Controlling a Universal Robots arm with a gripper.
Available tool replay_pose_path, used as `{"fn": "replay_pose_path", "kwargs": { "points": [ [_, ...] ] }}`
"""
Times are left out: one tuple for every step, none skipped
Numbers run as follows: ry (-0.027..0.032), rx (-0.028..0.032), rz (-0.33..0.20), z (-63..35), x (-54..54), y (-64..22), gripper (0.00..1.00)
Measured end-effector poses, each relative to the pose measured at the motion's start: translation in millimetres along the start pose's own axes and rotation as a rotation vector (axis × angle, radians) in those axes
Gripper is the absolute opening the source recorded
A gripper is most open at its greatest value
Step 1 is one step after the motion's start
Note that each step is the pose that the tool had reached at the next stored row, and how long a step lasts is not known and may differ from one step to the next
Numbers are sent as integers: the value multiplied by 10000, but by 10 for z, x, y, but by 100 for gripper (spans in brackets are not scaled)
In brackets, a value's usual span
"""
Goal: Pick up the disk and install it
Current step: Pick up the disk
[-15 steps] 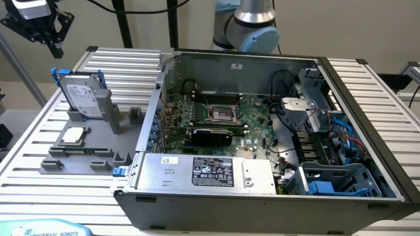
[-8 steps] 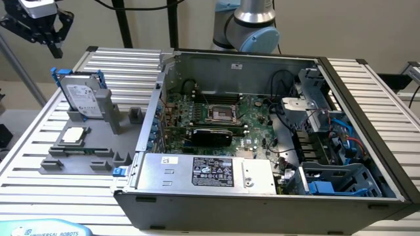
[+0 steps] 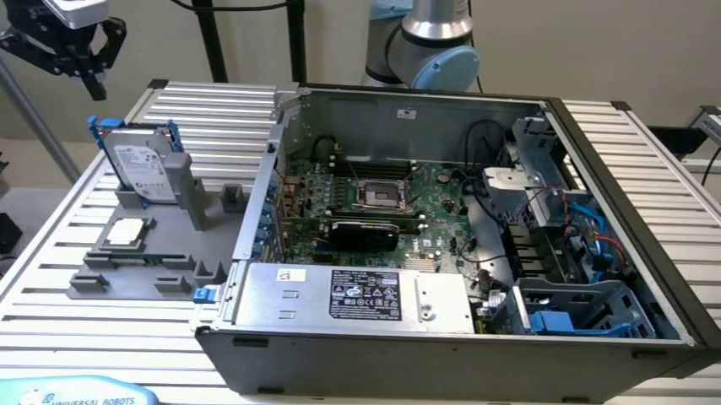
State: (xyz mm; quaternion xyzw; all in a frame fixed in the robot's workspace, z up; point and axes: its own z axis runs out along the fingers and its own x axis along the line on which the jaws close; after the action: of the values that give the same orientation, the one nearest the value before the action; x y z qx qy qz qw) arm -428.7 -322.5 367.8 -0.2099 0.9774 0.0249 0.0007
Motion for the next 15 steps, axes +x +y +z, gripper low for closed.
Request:
{"fn": "replay_pose_path", "kwargs": {
  "points": [
    [9,-2,-179,0,0,0,11],
    [18,-5,-360,1,0,0,11],
    [26,-6,-544,1,0,0,11],
    [35,-9,-725,1,0,0,11],
    [44,-11,-904,2,0,0,11],
    [53,-13,-1088,2,0,0,11],
    [61,-15,-1263,3,0,0,11],
    [70,-17,-1448,4,0,0,11],
    [78,-19,-1628,5,0,0,11],
    [87,-21,-1807,6,0,0,11],
    [95,-23,-1987,6,0,0,11],
    [105,-26,-2172,7,0,0,11],
    [113,-28,-2362,8,0,0,11],
    [147,-36,-3048,11,0,-1,11],
    [156,-38,-3240,12,0,-1,11]
  ]
}}
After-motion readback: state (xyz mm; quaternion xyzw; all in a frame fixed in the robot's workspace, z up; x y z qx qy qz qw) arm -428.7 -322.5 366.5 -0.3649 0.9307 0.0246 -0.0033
